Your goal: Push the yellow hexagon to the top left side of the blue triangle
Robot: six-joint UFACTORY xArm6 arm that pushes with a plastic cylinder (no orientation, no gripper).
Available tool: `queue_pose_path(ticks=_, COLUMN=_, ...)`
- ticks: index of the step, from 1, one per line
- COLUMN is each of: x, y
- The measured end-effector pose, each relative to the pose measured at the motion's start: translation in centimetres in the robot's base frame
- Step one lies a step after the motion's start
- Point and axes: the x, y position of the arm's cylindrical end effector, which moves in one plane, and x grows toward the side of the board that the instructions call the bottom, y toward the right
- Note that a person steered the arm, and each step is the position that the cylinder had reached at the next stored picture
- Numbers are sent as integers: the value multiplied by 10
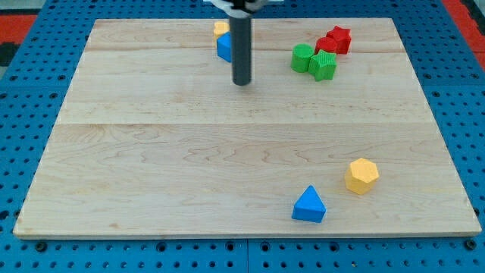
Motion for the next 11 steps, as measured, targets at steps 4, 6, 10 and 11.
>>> queue_pose_path(ticks=4, x=7, y=86)
queue_pose_path(ticks=6, x=26, y=178)
queue_pose_path(ticks=10, x=16, y=213)
queue_pose_path(ticks=11, x=16, y=232)
